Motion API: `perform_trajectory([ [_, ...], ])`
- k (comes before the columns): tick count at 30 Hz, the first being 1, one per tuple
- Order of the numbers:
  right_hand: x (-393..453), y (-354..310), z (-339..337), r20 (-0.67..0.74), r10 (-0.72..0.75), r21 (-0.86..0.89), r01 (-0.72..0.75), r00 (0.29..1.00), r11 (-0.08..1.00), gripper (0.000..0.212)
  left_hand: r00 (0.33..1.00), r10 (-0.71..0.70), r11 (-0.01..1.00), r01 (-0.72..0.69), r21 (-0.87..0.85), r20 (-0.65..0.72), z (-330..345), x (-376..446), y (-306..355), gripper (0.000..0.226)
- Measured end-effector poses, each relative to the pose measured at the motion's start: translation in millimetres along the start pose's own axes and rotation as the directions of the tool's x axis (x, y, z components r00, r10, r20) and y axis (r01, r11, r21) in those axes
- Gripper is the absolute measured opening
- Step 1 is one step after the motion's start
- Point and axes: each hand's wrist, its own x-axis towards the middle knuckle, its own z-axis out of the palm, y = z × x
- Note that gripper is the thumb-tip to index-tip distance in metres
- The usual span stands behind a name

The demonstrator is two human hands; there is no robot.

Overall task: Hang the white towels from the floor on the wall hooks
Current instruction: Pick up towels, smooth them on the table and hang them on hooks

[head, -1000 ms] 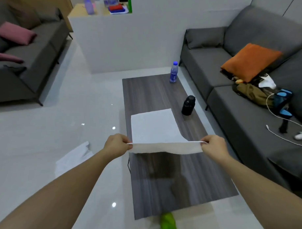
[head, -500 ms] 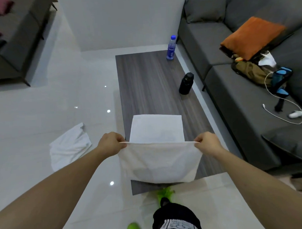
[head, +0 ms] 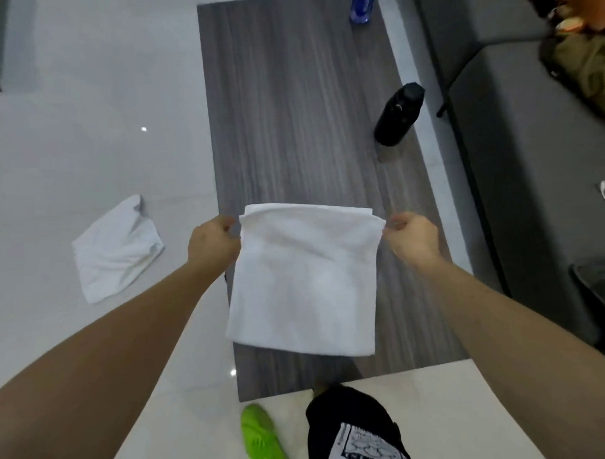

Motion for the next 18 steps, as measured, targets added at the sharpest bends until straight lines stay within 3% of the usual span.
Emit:
perform_trajectory([
  [3, 2.1, 36.5, 34.1, 0.096, 0.127, 0.008, -0.129, 0.987, 0.992, 0.026, 0.986, -0.099, 0.993, 0.091, 0.069, 0.131, 42.0, -0.8, -28.4, 0.039],
  [7, -10.0, 104.9, 83.6, 0.306, 0.346, -0.041, -0.351, 0.887, 0.936, 0.032, 0.925, -0.277, 0.959, 0.253, 0.125, 0.259, 95.8, -21.0, -83.3, 0.046],
  [11, -37.7, 155.4, 123.4, 0.357, 0.461, -0.13, -0.445, 0.812, 0.886, 0.044, 0.858, -0.414, 0.91, 0.393, 0.129, 0.304, 135.2, -43.6, -127.7, 0.062],
  [15, -67.7, 183.0, 151.7, 0.434, 0.506, 0.08, -0.591, 0.745, 0.802, 0.022, 0.808, -0.488, 0.866, 0.494, 0.073, 0.331, 154.8, -54.6, -148.6, 0.066],
  [18, -80.2, 182.7, 160.8, 0.491, 0.456, 0.18, -0.599, 0.742, 0.78, 0.016, 0.79, -0.532, 0.835, 0.549, 0.034, 0.304, 155.8, -54.2, -155.2, 0.065],
])
